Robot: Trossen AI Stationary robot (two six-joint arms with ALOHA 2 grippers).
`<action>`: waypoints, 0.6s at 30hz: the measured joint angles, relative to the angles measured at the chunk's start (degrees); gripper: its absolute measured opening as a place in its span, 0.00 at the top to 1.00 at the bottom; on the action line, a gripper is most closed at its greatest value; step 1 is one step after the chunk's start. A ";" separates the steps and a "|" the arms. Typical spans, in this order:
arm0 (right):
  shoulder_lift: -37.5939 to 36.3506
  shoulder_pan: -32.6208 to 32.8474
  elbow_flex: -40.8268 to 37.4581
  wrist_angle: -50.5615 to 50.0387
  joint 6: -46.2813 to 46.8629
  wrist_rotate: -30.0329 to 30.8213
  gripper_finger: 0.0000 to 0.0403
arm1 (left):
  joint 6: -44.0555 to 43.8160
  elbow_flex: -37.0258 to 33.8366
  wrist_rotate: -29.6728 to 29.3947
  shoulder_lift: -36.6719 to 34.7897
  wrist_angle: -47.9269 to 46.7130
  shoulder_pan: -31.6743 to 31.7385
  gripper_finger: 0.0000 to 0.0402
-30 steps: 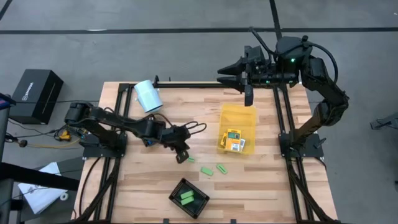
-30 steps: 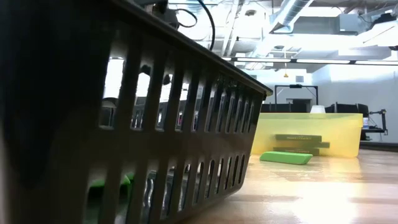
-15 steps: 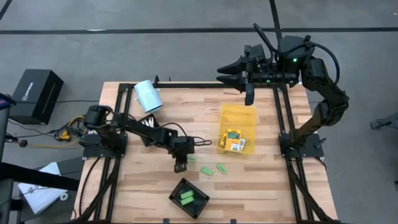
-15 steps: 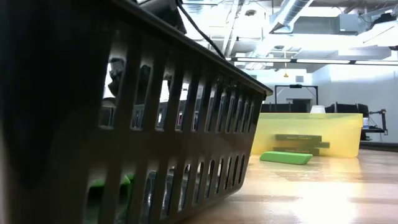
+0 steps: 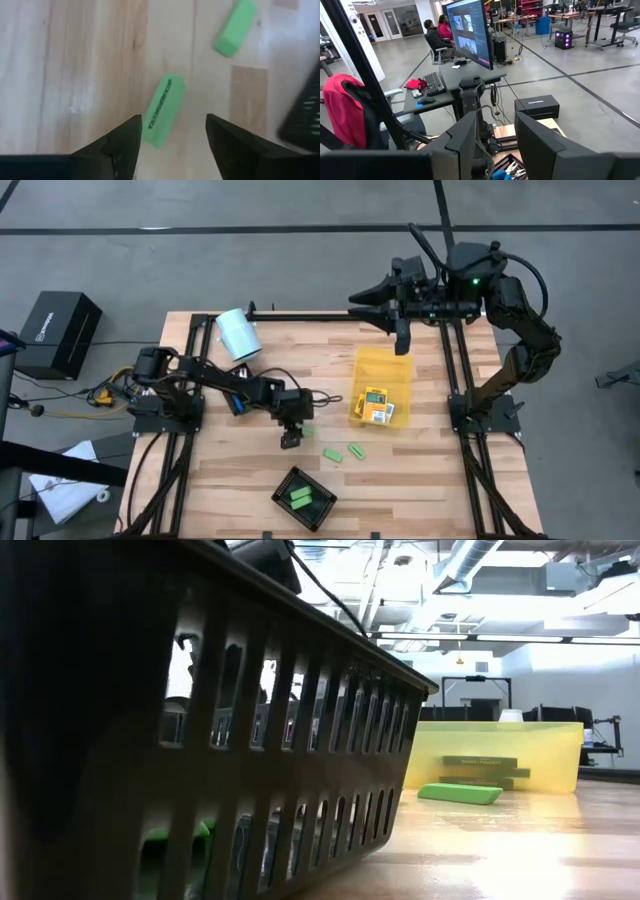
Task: Pick & Place School Supplies
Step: Put the green eraser into the bottom black bin
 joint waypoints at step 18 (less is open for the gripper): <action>0.00 -0.02 0.00 0.09 0.26 -0.02 0.68 | 7.45 0.05 0.72 1.92 0.55 2.04 0.49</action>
